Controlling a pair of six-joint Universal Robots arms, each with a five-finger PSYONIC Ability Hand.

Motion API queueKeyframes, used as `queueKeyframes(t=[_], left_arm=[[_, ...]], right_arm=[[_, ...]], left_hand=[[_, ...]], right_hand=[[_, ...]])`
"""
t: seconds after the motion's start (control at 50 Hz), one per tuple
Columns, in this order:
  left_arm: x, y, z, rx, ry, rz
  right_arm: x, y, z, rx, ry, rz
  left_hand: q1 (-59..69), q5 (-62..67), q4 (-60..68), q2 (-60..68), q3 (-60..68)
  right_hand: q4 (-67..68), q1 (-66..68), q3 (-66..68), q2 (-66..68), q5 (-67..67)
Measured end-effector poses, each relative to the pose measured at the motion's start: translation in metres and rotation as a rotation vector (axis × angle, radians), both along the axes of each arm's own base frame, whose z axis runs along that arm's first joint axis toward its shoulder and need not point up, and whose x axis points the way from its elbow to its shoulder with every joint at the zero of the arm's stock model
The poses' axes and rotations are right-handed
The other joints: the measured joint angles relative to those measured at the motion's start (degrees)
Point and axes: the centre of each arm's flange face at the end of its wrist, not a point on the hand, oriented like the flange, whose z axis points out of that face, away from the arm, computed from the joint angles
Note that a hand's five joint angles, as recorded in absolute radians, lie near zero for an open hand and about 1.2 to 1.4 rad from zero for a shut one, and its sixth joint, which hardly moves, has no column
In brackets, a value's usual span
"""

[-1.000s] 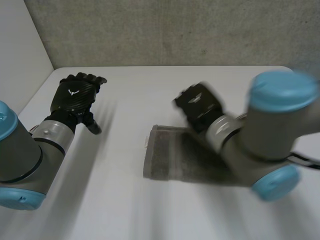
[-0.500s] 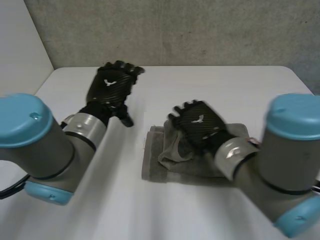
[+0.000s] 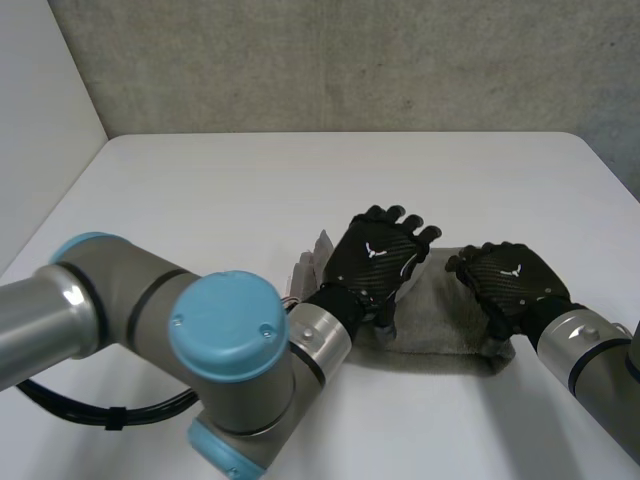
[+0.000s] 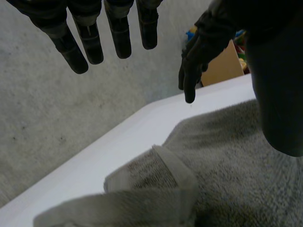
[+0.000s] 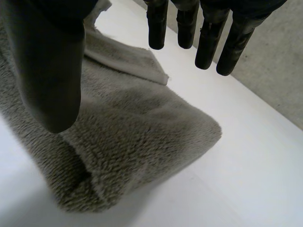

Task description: Fold the towel.

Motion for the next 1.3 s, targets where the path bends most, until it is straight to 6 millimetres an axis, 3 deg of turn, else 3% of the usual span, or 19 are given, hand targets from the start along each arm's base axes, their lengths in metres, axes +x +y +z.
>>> queueKeyframes(t=[0.14, 0.22, 0.42, 0.52, 0.74, 0.94, 1.0, 1.12, 1.22, 1.3], left_arm=[[-0.008, -0.018, -0.019, 0.025, -0.039, 0.053], [-0.007, -0.033, -0.029, 0.043, -0.064, 0.11], [0.014, -0.073, -0.038, 0.052, -0.088, 0.315], [0.031, -0.083, -0.038, 0.054, -0.105, 0.429], [0.055, -0.067, -0.042, 0.088, -0.165, 0.49], [0.068, -0.044, -0.035, 0.106, -0.18, 0.484], [0.068, -0.038, -0.031, 0.105, -0.176, 0.476], [0.07, -0.029, -0.023, 0.101, -0.165, 0.464], [0.079, -0.029, -0.006, 0.085, -0.136, 0.479], [0.094, -0.042, 0.01, 0.066, -0.101, 0.531]], right_arm=[[0.001, 0.003, -0.015, 0.05, 0.021, 0.008], [0.001, 0.003, -0.023, 0.073, 0.034, 0.008], [-0.002, -0.001, -0.027, 0.063, 0.047, -0.024], [-0.005, -0.004, -0.029, 0.034, 0.076, -0.059], [-0.013, -0.01, -0.039, -0.008, 0.235, -0.097], [-0.007, -0.012, -0.029, -0.108, 0.364, -0.059], [0.0, -0.011, -0.02, -0.159, 0.382, -0.032], [0.039, -0.002, 0.007, -0.353, 0.362, 0.092], [0.092, 0.032, 0.019, -0.556, 0.322, 0.34], [0.127, 0.067, 0.006, -0.636, 0.294, 0.578]], left_hand=[[0.0, 0.01, 0.0, 0.0, 0.0], [0.0, 0.4, 0.0, 0.02, 0.01], [0.95, 4.54, 1.11, 2.16, 3.05], [1.62, 5.16, 1.79, 2.56, 3.55], [2.36, 6.07, 2.67, 3.31, 4.35], [2.77, 6.35, 3.05, 3.64, 4.72], [2.77, 6.33, 3.04, 3.64, 4.76], [2.77, 6.34, 3.04, 3.64, 4.76], [2.76, 6.28, 3.04, 3.64, 4.76], [2.76, 6.21, 3.04, 3.63, 4.74]], right_hand=[[0.99, 0.84, 0.92, 0.51, 0.87], [8.38, 7.54, 7.81, 7.56, 7.83], [14.06, 13.31, 13.74, 13.98, 13.23], [24.92, 24.65, 24.73, 25.22, 23.8], [54.66, 50.3, 54.03, 52.57, 52.55], [61.18, 56.13, 60.71, 56.67, 59.83], [61.18, 56.13, 60.72, 56.69, 60.08], [61.18, 56.12, 60.88, 57.24, 60.29], [61.19, 56.11, 60.99, 57.73, 60.31], [61.19, 56.11, 60.99, 57.74, 60.31]])
